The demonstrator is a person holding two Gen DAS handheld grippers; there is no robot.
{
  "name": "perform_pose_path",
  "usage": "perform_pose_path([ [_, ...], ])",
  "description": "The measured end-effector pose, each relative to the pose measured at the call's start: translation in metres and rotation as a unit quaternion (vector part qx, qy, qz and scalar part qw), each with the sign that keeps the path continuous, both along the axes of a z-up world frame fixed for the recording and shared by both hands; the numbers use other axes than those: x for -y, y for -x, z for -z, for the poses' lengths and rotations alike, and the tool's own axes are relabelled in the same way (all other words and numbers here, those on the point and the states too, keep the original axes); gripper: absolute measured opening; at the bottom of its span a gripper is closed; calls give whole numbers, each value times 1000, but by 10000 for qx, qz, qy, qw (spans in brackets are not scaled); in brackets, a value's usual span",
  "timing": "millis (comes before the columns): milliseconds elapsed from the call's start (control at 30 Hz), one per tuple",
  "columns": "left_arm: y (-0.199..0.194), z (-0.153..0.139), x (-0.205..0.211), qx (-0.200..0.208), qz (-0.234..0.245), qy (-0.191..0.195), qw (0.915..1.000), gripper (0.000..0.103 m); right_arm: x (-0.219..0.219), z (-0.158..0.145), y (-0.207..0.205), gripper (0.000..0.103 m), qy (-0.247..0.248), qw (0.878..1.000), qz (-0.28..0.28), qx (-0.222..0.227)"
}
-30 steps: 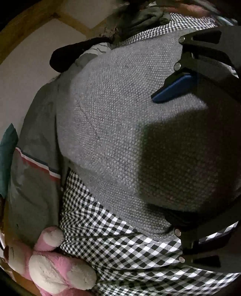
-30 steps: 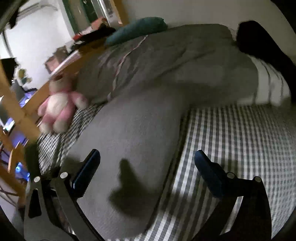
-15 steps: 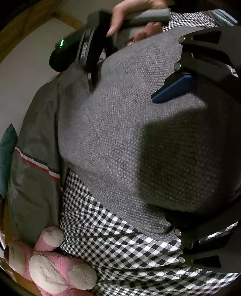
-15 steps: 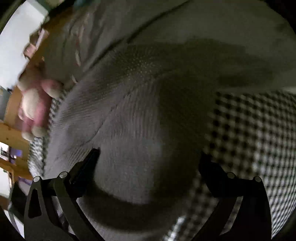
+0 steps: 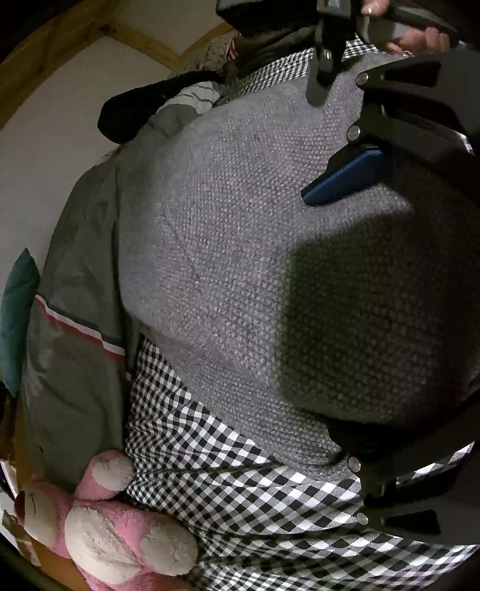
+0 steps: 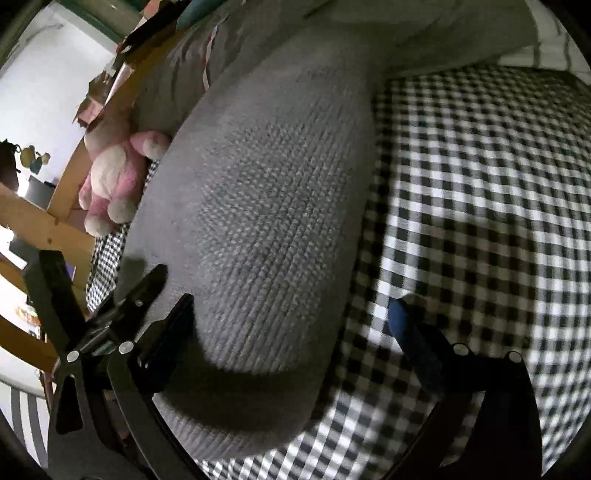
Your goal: Fold large clothes
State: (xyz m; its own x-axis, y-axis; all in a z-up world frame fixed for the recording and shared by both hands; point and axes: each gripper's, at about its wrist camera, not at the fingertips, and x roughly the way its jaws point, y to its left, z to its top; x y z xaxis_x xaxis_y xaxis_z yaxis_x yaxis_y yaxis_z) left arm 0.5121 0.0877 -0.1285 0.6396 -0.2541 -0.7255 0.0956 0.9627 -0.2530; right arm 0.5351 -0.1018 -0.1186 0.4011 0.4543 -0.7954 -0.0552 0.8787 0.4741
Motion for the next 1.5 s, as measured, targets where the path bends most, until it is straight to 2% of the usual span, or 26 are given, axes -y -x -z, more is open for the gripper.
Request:
perform_pose_path([
  [133, -1, 0, -1, -22, -18, 12, 10000, 99, 2, -13, 30, 100, 140, 9998, -23, 153],
  [333, -1, 0, 0, -26, -46, -17, 10000, 99, 10, 7, 40, 100, 71, 9997, -13, 213],
  [467, -1, 0, 0, -27, -52, -11, 10000, 99, 9, 15, 42, 100, -179, 9996, 121, 187],
  [600, -2, -1, -2, -30, -46, 28, 10000, 99, 29, -8, 68, 100, -307, 9987, 209, 343],
  [700, -2, -1, -1, -20, -52, 11, 10000, 99, 28, 2, 74, 100, -684, 9976, -13, 65],
  [767, -2, -1, -1, -14, -49, 8, 10000, 99, 17, 24, 73, 100, -435, 9987, -205, -164],
  [800, -1, -1, -1, -16, -49, 6, 10000, 99, 15, 35, 74, 101, -374, 9991, -200, -78],
  [900, -1, -1, -1, -1, -50, 23, 10000, 99, 9, 30, 80, 100, -131, 9995, -265, 82],
  [1000, -1, -1, -1, -4, -48, 23, 10000, 99, 26, 12, 83, 100, -666, 9971, -289, 228],
  [1067, -1, -1, -1, -8, -52, 17, 10000, 99, 47, 1, 81, 100, -1124, 9928, -76, 403],
  [1133, -1, -1, -1, -5, -52, 15, 10000, 99, 70, 5, 67, 100, -1953, 9804, 67, 257],
  [1200, -1, 0, -1, 2, -49, 22, 10000, 99, 83, 21, 47, 100, -2505, 9681, 95, -40],
  [1333, -1, -1, -1, -7, -50, 20, 10000, 99, 90, 49, 22, 100, -2935, 9540, 42, -604],
  [1500, -1, 0, -1, 0, -58, 13, 10000, 99, 65, 50, 16, 100, -2499, 9656, -195, -697],
])
